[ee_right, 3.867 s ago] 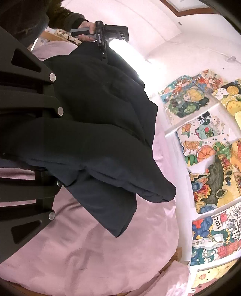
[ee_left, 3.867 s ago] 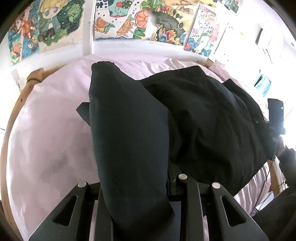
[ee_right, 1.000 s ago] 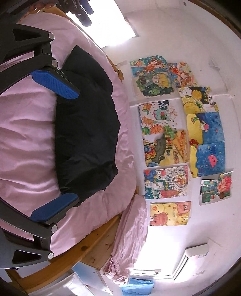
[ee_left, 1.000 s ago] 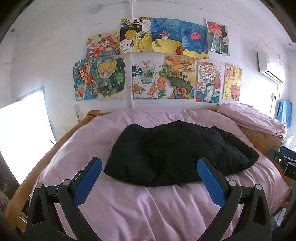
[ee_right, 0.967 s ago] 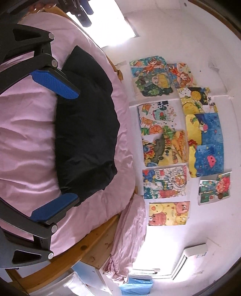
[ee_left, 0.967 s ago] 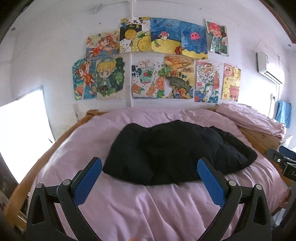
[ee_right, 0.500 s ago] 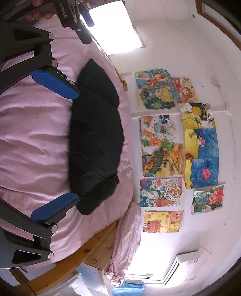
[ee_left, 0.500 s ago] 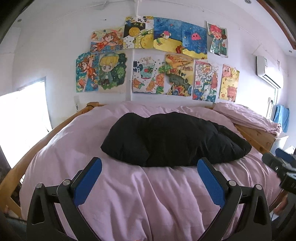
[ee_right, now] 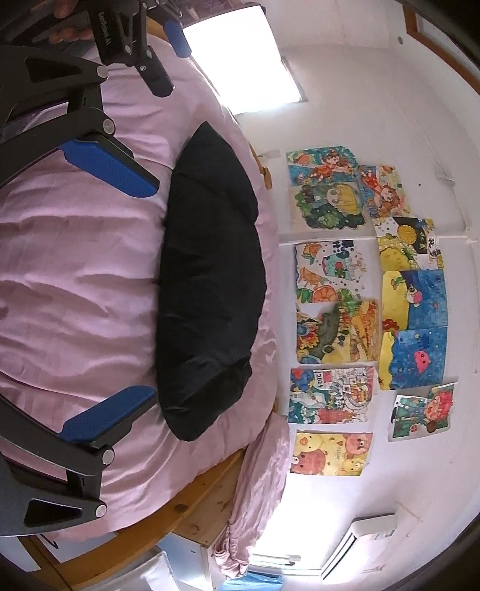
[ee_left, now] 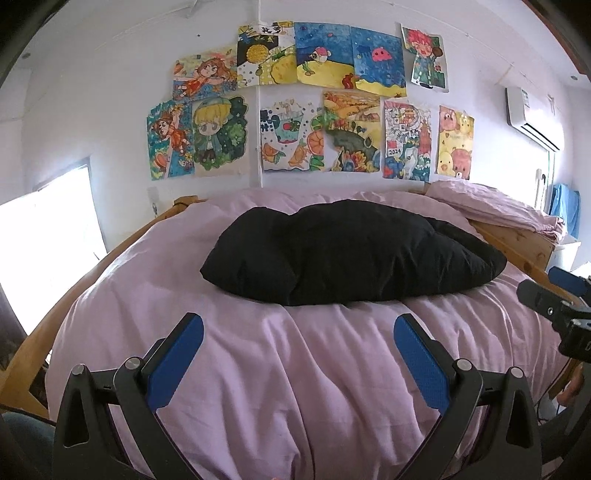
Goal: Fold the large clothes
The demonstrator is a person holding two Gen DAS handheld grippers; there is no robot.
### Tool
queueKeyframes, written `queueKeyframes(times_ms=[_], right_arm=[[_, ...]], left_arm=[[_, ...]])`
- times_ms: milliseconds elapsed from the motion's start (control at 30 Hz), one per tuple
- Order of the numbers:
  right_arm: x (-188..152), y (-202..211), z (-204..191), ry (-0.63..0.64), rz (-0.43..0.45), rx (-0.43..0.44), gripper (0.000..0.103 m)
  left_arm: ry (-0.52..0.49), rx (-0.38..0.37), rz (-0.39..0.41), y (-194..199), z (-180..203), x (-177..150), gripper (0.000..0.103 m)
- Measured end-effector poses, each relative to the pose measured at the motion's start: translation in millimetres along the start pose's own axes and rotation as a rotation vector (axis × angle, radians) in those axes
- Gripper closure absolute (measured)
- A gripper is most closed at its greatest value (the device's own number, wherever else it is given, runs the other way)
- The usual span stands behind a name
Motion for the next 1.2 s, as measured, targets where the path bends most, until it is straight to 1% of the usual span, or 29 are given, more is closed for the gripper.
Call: queueKeyframes(times_ms=[167,1200], right_arm=[[-1.1,-3.7,1.7,-0.009,-0.017,0.006,0.000],[-0.6,-3.9,2.5,-0.019,-0.018,0.005,0.000]], left_arm=[[0.000,0.004,0.002,-0.1,3.1,-1.8,0.002],[0.007,0.010,0.012,1.6,-0.4,-1.0,0.002]])
Point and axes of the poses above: each gripper's, at about its wrist camera, not at the fingertips, and y roughly against the way its jaws point, z to its right, x to its top, the point moved 2 cm from there along -y, roughly the way its jaws point, and after that the axes turned 14 degrees about -z, right-handed, at the moved point
